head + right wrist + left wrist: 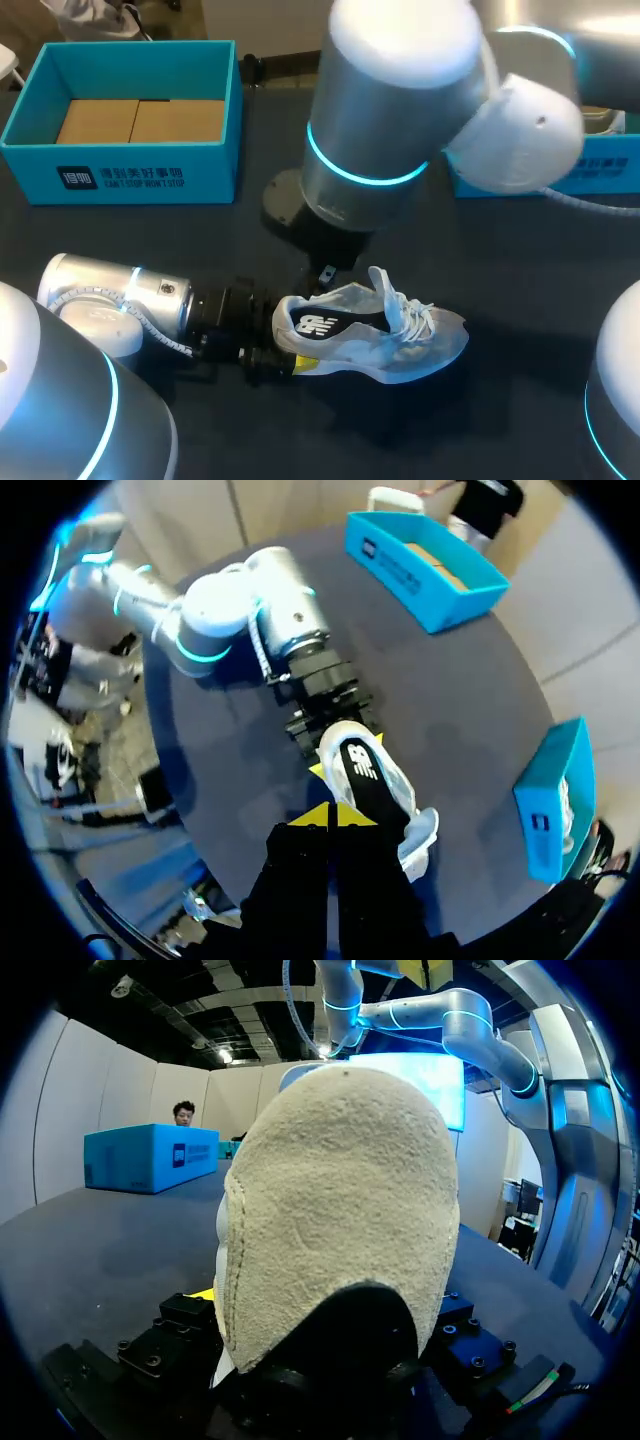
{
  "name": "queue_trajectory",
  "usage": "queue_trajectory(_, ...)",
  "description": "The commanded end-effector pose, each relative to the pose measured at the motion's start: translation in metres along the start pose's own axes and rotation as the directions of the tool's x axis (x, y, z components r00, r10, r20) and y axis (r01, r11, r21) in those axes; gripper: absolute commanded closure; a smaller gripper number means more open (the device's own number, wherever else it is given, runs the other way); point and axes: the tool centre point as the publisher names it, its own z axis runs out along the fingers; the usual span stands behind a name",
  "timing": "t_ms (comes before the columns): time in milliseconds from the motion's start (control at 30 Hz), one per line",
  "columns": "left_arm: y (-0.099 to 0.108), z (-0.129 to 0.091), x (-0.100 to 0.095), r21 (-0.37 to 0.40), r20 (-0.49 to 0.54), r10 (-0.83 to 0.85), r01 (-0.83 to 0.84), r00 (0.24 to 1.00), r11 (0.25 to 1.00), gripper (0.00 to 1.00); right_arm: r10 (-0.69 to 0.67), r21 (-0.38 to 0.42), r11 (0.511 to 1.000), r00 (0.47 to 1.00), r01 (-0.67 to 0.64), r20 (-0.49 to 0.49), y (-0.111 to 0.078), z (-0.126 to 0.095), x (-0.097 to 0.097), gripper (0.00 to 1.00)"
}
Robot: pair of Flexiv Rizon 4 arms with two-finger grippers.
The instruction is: Take the shoe out of the shoebox, open the shoe tongue, remove and reinsert the insole, then place the shoe into the shoebox
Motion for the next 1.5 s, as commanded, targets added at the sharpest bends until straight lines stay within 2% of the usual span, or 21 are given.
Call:
queue_trajectory(33, 0.004, -0.001, 0.001, 0.0, 0.0, 0.0, 0.0, 1.0, 1.0, 1.0, -0.121, 0.062, 0.991, 0.993, 0.121, 0.003, 0.019, 0.024, 0.001, 1.0)
queue_trajectory(233, 0.004, -0.001, 0.001, 0.0, 0.0, 0.0, 0.0, 1.0, 1.0, 1.0, -0.169, 0.027, 0.985, 0.986, 0.168, 0.016, 0.014, 0.041, 0.004, 1.0)
queue_trajectory(300, 0.004, -0.001, 0.001, 0.0, 0.0, 0.0, 0.0, 1.0, 1.0, 1.0, -0.179, 0.062, 0.982, 0.984, 0.179, -0.004, 0.014, 0.049, 0.003, 1.0)
queue_trajectory(667, 0.004, -0.001, 0.001, 0.0, 0.0, 0.0, 0.0, 1.0, 1.0, 1.0, -0.179, 0.062, 0.982, 0.984, 0.179, -0.004, 0.014, 0.049, 0.003, 1.0)
queue_trajectory(733, 0.004, -0.001, 0.001, 0.0, 0.0, 0.0, 0.0, 1.0, 1.0, 1.0, -0.195, 0.093, 0.977, 0.981, 0.192, 0.024, 0.016, 0.059, 0.001, 1.0)
queue_trajectory(933, 0.004, -0.001, 0.001, 0.0, 0.0, 0.0, 0.0, 1.0, 1.0, 1.0, -0.217, 0.051, 0.975, 0.976, 0.216, 0.011, 0.009, 0.088, -0.011, 1.0)
queue_trajectory(1367, 0.004, -0.001, 0.001, 0.0, 0.0, 0.0, 0.0, 1.0, 1.0, 1.0, -0.225, 0.028, 0.974, 0.974, 0.224, 0.009, -0.003, 0.129, -0.03, 1.0)
queue_trajectory(1500, 0.004, -0.001, 0.001, 0.0, 0.0, 0.0, 0.0, 1.0, 1.0, 1.0, -0.23, 0.034, 0.973, 0.973, 0.229, 0.014, -0.004, 0.136, -0.032, 1.0)
